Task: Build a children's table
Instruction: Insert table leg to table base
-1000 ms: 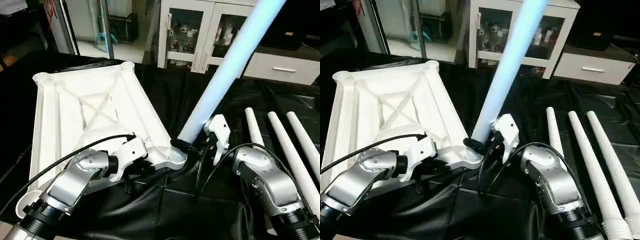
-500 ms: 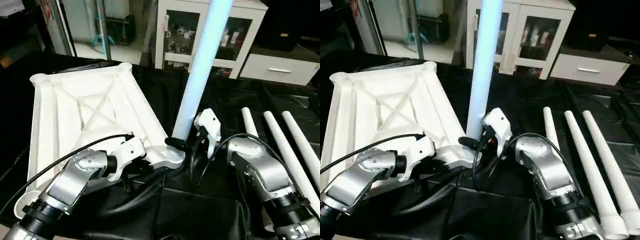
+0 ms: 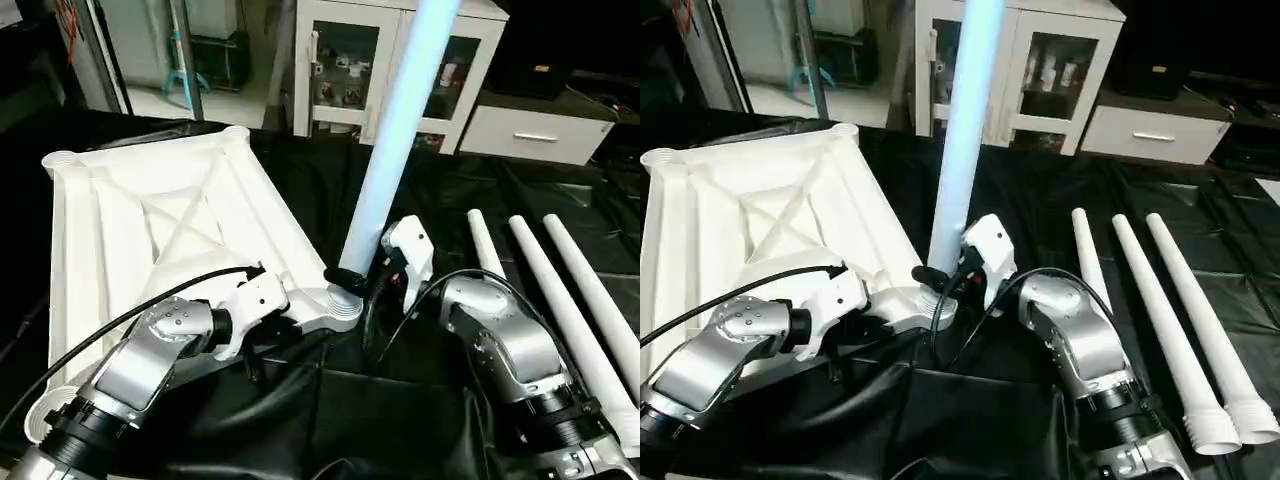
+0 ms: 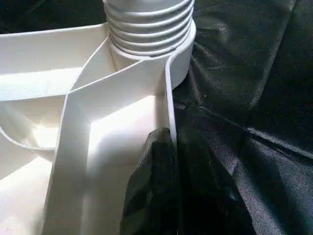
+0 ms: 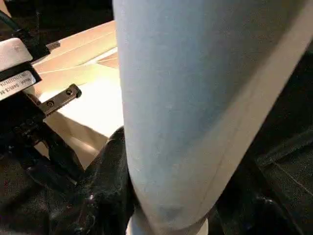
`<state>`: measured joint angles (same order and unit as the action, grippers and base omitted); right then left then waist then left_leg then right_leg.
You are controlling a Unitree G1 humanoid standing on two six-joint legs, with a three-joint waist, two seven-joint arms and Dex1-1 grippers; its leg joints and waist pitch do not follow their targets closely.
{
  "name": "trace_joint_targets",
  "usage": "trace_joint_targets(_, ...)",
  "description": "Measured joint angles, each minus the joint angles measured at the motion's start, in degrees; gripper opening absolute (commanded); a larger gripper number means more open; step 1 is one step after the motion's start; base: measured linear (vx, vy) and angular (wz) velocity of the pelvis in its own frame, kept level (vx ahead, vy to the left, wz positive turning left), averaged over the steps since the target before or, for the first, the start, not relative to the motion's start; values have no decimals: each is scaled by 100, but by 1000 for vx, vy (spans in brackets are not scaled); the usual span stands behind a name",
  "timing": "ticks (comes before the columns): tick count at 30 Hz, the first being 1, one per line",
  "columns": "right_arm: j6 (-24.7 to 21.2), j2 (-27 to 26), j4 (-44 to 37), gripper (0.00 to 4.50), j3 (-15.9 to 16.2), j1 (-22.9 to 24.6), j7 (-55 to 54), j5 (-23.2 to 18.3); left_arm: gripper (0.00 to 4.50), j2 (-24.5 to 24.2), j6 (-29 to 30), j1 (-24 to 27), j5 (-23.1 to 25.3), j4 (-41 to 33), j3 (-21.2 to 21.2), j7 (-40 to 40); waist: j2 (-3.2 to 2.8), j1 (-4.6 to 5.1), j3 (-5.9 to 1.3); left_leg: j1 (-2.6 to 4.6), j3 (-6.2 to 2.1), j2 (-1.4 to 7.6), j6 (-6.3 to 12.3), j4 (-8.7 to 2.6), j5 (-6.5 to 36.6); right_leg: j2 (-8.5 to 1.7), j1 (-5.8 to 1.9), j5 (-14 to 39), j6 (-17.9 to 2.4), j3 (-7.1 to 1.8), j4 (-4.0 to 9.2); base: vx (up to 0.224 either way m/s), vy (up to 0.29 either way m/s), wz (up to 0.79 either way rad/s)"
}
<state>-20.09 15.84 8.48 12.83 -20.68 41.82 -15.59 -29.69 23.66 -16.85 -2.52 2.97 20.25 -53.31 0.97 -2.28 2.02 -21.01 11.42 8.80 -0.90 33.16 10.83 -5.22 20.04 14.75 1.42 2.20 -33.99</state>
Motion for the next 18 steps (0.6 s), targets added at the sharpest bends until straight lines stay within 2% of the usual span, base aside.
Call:
trace_joint_targets(7, 183, -227, 174, 183, -65, -53, -443, 69, 0, 258, 209, -36, 28, 47, -79, 323, -16, 11, 11, 6, 1, 0, 0, -13, 0, -1, 11, 0, 0, 1, 3, 0, 0, 0)
trace_joint_targets(11, 303, -469, 595, 183, -162, -334, -1007, 230, 0, 708, 578, -157, 52, 134, -198, 810, -21, 50, 24, -21, -5, -16, 0, -13, 0, -16, 81, 1, 0, 0, 21, -10, 7, -5)
trace_joint_targets(18, 468, -889, 1468, 183, -384, -872, -2032, 428, 0, 1496, 1144, -488, 195, 437, -254, 1664, -6, 93, 49, -18, -12, -21, 1, -26, 0, -15, 103, 0, 0, 8, 124, -11, 11, -6)
